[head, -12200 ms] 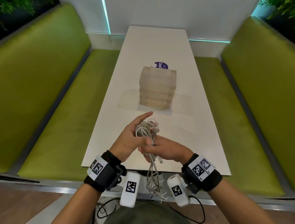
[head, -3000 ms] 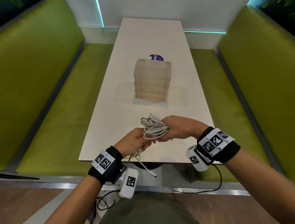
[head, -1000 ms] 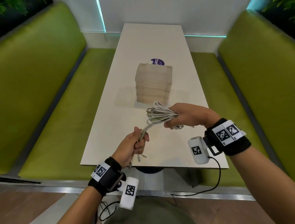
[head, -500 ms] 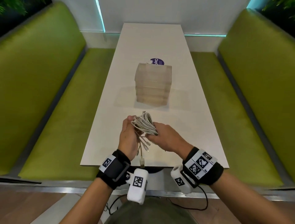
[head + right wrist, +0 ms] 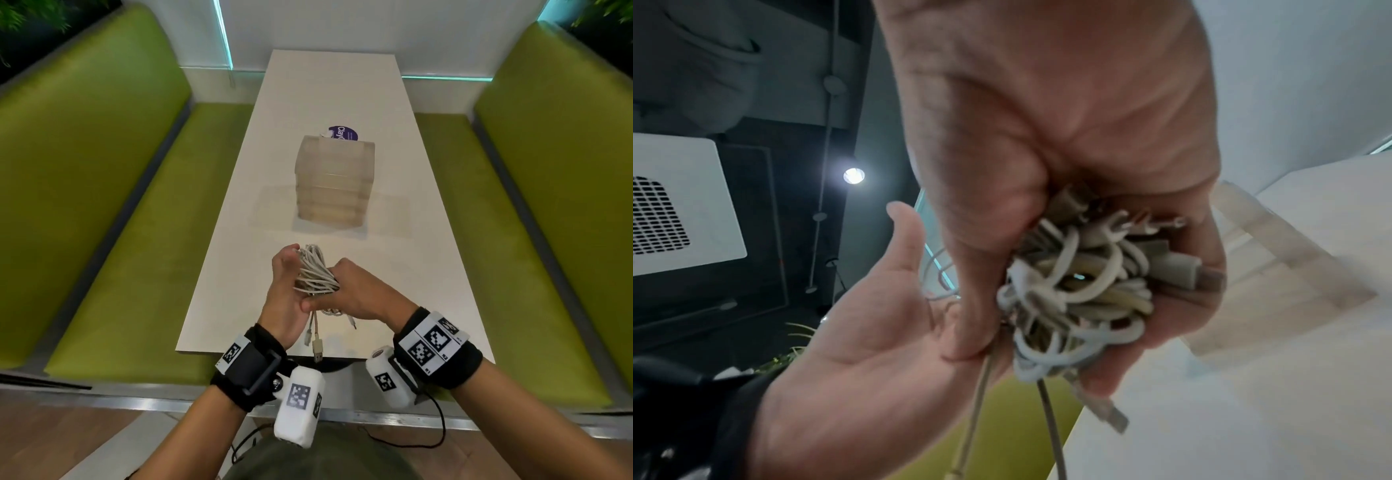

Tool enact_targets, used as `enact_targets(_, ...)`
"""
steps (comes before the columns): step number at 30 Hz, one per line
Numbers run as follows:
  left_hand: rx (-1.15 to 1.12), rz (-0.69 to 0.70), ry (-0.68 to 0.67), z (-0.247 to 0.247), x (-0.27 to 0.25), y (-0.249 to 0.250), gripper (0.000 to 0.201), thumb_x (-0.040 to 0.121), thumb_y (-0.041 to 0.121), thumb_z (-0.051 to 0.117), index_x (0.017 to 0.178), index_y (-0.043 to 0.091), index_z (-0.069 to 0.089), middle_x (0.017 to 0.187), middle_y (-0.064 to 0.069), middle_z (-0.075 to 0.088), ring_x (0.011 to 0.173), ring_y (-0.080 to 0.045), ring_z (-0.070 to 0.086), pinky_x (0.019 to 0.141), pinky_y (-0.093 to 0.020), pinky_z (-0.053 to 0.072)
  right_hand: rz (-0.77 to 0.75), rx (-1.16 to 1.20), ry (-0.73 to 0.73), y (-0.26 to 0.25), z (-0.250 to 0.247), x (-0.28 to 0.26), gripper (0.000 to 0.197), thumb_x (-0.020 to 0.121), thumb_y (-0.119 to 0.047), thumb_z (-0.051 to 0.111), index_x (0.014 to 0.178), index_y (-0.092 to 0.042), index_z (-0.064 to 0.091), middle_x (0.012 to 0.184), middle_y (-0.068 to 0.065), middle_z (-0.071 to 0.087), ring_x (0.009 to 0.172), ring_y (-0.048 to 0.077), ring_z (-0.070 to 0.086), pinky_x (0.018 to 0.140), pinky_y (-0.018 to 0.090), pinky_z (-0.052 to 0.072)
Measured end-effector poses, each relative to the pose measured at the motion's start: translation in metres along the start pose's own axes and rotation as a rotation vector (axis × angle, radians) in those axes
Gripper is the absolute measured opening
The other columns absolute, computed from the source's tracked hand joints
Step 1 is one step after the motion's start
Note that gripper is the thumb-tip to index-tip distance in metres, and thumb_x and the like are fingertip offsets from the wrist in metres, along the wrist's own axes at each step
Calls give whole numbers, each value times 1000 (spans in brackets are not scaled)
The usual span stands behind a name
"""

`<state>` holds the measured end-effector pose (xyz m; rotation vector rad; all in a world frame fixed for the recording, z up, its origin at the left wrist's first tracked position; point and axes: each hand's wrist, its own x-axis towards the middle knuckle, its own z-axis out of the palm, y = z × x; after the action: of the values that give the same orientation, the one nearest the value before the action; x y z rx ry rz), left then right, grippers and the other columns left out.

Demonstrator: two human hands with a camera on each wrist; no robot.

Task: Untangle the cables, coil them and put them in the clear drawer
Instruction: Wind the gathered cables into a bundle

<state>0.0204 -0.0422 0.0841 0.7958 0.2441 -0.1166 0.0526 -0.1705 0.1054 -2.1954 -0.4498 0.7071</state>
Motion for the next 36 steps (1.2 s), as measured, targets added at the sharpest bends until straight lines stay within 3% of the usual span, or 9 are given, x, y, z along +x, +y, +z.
enact_targets(3,110,40,28,2,0,-4,88,48,31,93,119,18,43,97,-6,67,85,-14,68,68,-30,56,15,-27,-6,-1,-2,-2,25,81,-39,70,83,-14,65,76,5,65,65,17,58,59,27,43)
enact_targets(6,185,85,88,7,0,-3,59,74,1,75,123,13,45,101,-13,64,89,-20,66,69,-27,55,30,-61,9,-5,1,-4,28,83,-37,66,100,-14,64,89,8,68,81,23,64,71,33,49)
enact_targets(9,225,106,134,6,2,-4,42,77,-3,71,113,9,53,92,-14,62,82,-24,62,66,-28,54,113,-306,46,-11,10,-2,32,83,-48,59,99,-20,61,92,2,66,98,27,59,84,40,46)
enact_targets(13,161,115,136,4,5,-1,34,74,0,69,104,10,56,78,-9,61,72,-23,63,65,-31,55,145,-516,48,-10,13,6,37,82,-51,54,112,-29,58,129,-5,55,136,29,31,104,46,28)
enact_targets(15,126,116,129,5,8,3,26,82,-4,62,101,12,55,72,-6,59,66,-20,61,63,-30,55,69,-143,0,-8,10,5,14,81,-35,62,83,-22,58,92,1,66,103,23,60,82,36,44)
enact_targets(18,103,103,110,8,10,9,24,83,-5,60,97,14,54,70,-4,56,65,-19,59,61,-29,55,10,214,-16,-5,6,2,7,77,-18,68,75,-17,61,65,-4,59,60,11,54,60,24,43)
enact_targets(23,82,51,63,6,10,9,30,71,3,68,95,16,54,71,-3,59,74,-21,60,65,-32,54,23,269,-149,-4,-2,0,8,76,-7,71,77,-8,64,68,3,60,62,12,53,61,22,43)
enact_targets(32,183,64,24,14,10,13,26,81,-6,61,94,14,50,69,-2,61,77,-24,60,70,-36,51,-16,373,-90,4,1,-3,17,68,-5,65,81,6,63,75,18,63,69,19,61,69,30,51)
enact_targets(36,184,44,25,15,12,10,23,82,-3,63,91,15,51,71,-3,58,78,-24,60,72,-39,50,-10,398,-58,5,4,-4,2,76,3,61,76,1,61,70,11,63,62,18,60,60,23,50)
